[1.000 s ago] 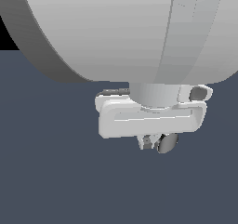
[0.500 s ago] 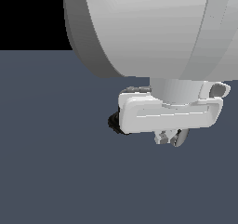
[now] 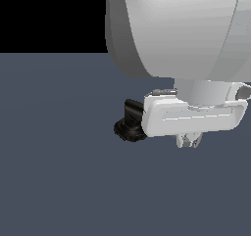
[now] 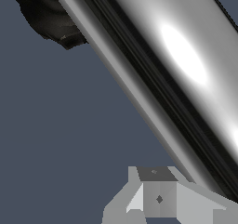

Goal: Turn on the faucet by rotating a designated handle.

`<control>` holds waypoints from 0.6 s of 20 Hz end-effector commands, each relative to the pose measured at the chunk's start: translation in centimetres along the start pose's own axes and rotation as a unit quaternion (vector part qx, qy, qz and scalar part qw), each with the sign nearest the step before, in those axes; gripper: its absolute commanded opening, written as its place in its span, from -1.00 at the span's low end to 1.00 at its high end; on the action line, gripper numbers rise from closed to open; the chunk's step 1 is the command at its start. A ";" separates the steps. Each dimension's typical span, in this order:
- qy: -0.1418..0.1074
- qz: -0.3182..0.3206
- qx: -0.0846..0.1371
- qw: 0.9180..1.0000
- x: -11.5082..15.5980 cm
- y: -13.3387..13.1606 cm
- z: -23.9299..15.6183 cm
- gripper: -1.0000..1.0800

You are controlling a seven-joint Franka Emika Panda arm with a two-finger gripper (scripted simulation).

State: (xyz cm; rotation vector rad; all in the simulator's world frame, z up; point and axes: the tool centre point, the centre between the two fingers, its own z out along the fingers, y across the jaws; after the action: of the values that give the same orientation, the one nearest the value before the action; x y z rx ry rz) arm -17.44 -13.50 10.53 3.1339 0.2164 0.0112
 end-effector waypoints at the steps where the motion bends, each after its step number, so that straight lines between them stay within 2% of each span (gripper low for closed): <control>1: -0.004 0.007 0.000 1.000 -0.3 1.1 0.4 -1.00; 2: 0.000 0.001 0.000 1.000 0.0 0.3 0.0 -1.00; 12: -0.001 0.002 0.000 1.000 2.5 2.8 0.1 -1.00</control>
State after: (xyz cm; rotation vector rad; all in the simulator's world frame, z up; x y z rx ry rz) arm -15.58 -16.03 10.52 3.1389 0.1850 0.0036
